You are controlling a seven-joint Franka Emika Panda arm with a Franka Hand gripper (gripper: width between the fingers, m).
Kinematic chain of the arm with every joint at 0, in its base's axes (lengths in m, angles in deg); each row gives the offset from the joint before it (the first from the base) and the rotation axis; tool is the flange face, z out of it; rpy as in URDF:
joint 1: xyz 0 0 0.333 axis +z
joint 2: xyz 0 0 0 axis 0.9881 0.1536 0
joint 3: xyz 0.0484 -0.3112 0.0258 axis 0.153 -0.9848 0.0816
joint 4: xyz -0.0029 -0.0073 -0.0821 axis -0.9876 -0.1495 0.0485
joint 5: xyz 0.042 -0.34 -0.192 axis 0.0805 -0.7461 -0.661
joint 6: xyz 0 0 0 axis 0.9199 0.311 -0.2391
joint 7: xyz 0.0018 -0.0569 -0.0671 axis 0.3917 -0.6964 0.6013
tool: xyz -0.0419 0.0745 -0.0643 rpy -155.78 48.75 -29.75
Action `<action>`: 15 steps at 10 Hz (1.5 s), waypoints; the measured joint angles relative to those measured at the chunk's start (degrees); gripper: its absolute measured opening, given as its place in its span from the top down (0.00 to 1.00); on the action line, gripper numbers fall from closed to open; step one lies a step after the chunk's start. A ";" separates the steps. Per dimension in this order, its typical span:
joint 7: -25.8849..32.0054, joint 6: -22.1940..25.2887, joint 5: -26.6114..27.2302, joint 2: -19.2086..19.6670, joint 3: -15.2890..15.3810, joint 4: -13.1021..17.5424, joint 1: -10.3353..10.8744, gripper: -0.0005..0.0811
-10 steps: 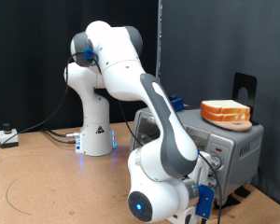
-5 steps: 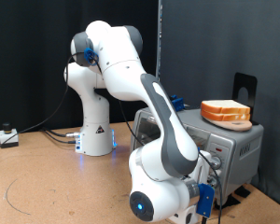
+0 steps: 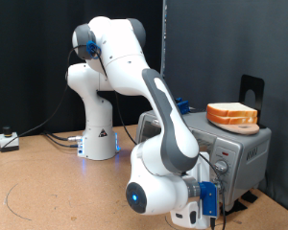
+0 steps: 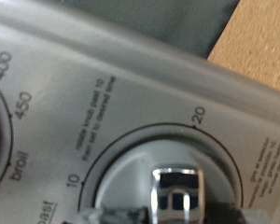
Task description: Make a piece of toast with the oven
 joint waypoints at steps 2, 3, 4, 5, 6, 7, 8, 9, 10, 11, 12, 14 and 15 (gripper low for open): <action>4.94 -1.82 2.71 -1.21 0.01 -2.29 -0.17 0.87; 5.88 -2.13 3.26 -1.40 0.01 -2.69 -0.20 0.87; 6.97 -2.27 3.79 -1.50 0.01 -2.99 -0.25 0.87; 7.85 -2.32 4.20 -1.53 0.01 -3.18 -0.30 0.87; 8.02 -2.32 4.27 -1.53 0.00 -3.21 -0.32 0.87; 7.93 -2.33 4.27 -1.53 0.00 -3.21 -0.32 0.87; 7.79 -2.33 4.26 -1.53 -0.01 -3.21 -0.31 0.87; 7.65 -2.33 4.24 -1.54 -0.01 -3.21 -0.32 0.87; 7.26 -2.34 4.05 -1.54 -0.02 -3.16 -0.31 0.87; 6.91 -2.69 3.60 -1.58 -0.25 -3.08 -0.27 0.87; 5.95 -2.65 2.62 -1.63 -0.51 -2.92 -0.30 0.71; 3.98 -1.56 -0.13 -1.63 -1.23 -2.82 -0.33 0.55; 3.30 -0.46 -1.21 -1.64 -1.67 -2.80 -0.50 0.33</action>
